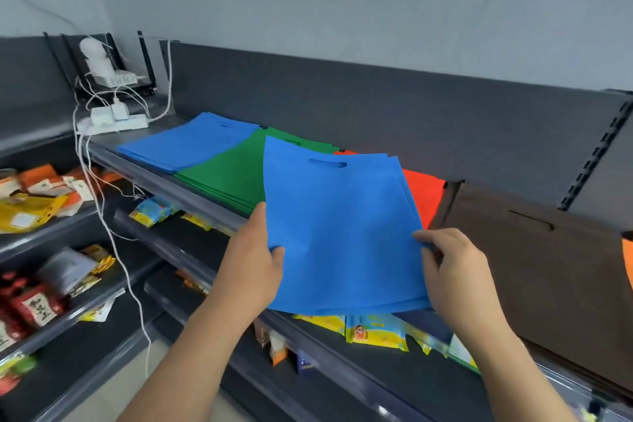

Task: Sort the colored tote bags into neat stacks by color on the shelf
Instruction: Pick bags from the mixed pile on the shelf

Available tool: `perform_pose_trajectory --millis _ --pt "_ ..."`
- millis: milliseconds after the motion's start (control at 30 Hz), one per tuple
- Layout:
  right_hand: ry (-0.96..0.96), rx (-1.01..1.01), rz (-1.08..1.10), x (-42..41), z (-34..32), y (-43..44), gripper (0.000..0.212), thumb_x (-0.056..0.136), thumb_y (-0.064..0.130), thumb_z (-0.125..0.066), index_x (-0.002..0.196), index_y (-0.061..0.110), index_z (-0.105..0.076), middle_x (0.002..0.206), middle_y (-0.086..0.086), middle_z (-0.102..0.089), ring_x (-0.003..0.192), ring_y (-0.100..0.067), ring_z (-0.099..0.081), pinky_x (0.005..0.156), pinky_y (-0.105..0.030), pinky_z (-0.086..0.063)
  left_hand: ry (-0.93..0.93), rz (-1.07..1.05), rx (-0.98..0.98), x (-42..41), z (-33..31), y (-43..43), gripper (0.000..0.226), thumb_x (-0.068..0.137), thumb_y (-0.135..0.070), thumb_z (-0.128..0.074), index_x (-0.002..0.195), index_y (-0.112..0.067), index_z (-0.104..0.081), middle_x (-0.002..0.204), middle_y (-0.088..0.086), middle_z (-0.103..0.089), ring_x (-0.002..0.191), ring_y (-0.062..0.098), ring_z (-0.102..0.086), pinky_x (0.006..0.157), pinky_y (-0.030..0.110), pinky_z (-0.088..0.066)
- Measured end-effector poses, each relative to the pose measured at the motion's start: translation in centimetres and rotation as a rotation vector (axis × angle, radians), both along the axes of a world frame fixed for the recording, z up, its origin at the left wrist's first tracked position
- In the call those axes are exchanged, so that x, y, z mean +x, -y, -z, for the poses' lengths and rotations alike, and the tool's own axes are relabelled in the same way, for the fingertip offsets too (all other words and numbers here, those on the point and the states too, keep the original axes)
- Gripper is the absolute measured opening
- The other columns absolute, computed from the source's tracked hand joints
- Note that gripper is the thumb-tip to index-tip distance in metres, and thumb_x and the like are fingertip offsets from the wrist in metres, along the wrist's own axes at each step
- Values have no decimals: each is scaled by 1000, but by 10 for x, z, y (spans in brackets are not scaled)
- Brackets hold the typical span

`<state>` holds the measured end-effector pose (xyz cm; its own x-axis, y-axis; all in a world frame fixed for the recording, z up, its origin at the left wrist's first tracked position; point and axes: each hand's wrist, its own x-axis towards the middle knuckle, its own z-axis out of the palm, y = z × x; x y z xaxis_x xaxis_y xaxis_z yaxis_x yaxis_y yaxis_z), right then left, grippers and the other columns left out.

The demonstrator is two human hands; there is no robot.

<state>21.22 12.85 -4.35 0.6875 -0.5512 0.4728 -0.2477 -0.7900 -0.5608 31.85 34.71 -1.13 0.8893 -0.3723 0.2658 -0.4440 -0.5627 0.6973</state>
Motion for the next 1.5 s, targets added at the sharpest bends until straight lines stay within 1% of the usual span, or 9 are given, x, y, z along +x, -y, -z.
perform_pose_trajectory --millis 167,333,667,933,1000,1133,1267,1400,1500 --pt "31 -29 -42 71 -5 -2 29 89 -1 -50 111 8 -67 111 -2 -63 102 -20 -59 83 -25 -42 1 -20 17 67 -3 -4 48 94 -7 -50 136 -26 -34 100 -16 -47 72 -6 -44 54 9 -34" --pt "48 -52 -46 139 -10 -3 30 86 -5 -51 109 5 -68 108 -5 -64 100 -23 -60 81 -23 -39 15 -32 10 134 -5 -5 45 94 -8 -50 128 -33 -37 98 -19 -49 79 -6 -49 56 8 -37" --pt "25 -71 2 228 -8 -34 30 83 -8 -54 107 2 -69 104 -8 -65 94 -28 -62 80 -34 -48 -5 -30 6 243 9 -25 48 93 -10 -52 133 -30 -36 89 -28 -42 77 -10 -46 56 6 -33" --pt "28 -77 84 306 -12 -84 30 82 -7 -57 106 4 -69 102 -7 -64 91 -27 -62 77 -32 -46 -36 66 35 339 8 -59 54 95 -14 -52 143 -25 -29 102 -21 -41 72 -8 -44 55 7 -33" --pt "31 -75 103 330 -13 -101 30 83 -7 -57 108 4 -69 102 -7 -64 91 -27 -62 77 -30 -46 -39 92 42 367 3 -73 56 95 -14 -52 145 -25 -27 119 -11 -49 81 -8 -46 62 8 -31" --pt "6 -43 133 376 -7 -136 30 84 -6 -56 110 3 -68 104 -8 -63 90 -26 -62 76 -26 -43 -28 117 88 424 -4 -103 60 95 -14 -53 147 -23 -24 141 -2 -44 121 16 -45 79 15 -30" --pt "-12 7 160 419 1 -172 30 89 0 -53 116 5 -65 109 -5 -62 94 -21 -60 79 -22 -39 -31 163 187 479 2 -132 68 95 -16 -53 151 -21 -13 151 -1 -32 118 22 -49 93 27 -38" --pt "-64 45 176 455 7 -202 33 90 4 -51 121 7 -62 116 -5 -60 101 -21 -58 84 -20 -39 -55 177 228 527 13 -155 70 95 -15 -54 151 -19 -12 153 1 -29 137 21 -33 106 31 -31" --pt "-112 78 196 475 8 -217 36 91 7 -51 126 9 -58 122 -4 -58 104 -21 -57 87 -25 -42 -33 209 241 551 12 -167 63 94 -12 -54 148 -21 -24 144 1 -42 125 21 -44 95 31 -39"
